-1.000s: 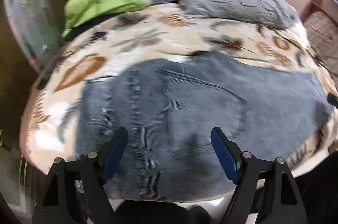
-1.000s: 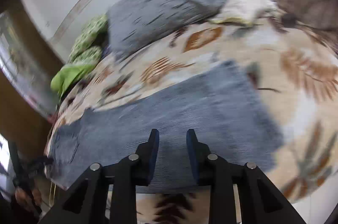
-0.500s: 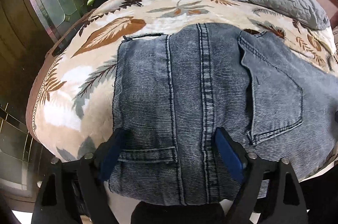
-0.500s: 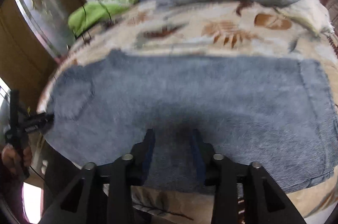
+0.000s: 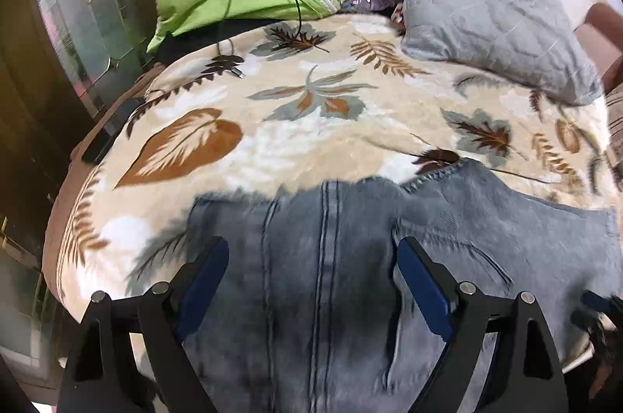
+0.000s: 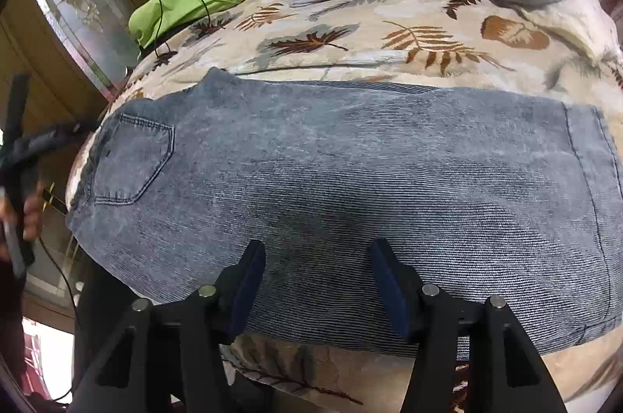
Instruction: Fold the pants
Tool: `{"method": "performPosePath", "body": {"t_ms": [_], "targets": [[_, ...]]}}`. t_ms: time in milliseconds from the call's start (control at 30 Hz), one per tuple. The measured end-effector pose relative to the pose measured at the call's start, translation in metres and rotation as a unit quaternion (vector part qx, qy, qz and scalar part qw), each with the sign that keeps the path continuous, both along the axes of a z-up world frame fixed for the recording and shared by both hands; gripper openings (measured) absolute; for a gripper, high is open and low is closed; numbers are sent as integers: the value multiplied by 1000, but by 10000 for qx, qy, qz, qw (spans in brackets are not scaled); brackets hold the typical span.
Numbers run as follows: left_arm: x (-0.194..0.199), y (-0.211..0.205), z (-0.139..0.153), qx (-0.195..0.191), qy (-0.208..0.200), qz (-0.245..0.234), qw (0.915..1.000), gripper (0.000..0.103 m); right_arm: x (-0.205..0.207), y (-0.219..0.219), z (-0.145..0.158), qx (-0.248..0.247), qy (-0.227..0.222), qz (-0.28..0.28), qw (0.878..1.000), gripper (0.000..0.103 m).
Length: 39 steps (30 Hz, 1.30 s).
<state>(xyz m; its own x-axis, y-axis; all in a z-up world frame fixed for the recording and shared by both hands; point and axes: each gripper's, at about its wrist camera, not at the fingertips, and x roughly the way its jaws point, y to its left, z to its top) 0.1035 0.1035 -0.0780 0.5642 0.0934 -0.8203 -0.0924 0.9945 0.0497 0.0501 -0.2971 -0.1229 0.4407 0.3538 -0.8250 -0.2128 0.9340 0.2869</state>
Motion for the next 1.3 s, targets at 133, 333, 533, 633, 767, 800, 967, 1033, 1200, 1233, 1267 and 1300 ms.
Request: {"method": "performPosePath", "body": {"t_ms": [133,333,533,633,767,800,967,1033,1200,1233,1267,1300], "targets": [[35,-2,-39,446,572,228,9971,95,-2,1,0,-45,-30,44,10000,61],[48,20,-57,-17,848,301,9959,103,-2,-2,0,83,4,87,9999,62],[38,27,-53,-303,701,514,9957,103,-1,-1,0,108,16,115,9999,65],[26,28,-48,-353,595,719,9950,103,-2,-2,0,99,2,142,9999,65],[19,26,-31,-331,396,858,9950,102,-1,-3,0,136,27,132,9998,65],[18,23,-23,-293,279,848,9956,102,-1,-3,0,136,34,125,9998,65],[34,0,2,-66,5,545,9985,102,-1,0,0,77,21,138,9999,66],[47,-7,-6,159,167,482,9986,102,-1,-1,-1,85,8,157,9998,66],[59,15,-35,314,508,859,9945,102,-1,-5,-1,206,14,160,9997,66],[57,26,-37,136,481,1004,9937,102,-1,-5,-1,228,12,171,9996,66],[56,34,-40,14,483,1101,9927,102,-1,-6,-1,240,6,191,9995,66],[56,39,-41,-84,497,1136,9922,103,-1,-6,-1,246,4,206,9995,66]]}}
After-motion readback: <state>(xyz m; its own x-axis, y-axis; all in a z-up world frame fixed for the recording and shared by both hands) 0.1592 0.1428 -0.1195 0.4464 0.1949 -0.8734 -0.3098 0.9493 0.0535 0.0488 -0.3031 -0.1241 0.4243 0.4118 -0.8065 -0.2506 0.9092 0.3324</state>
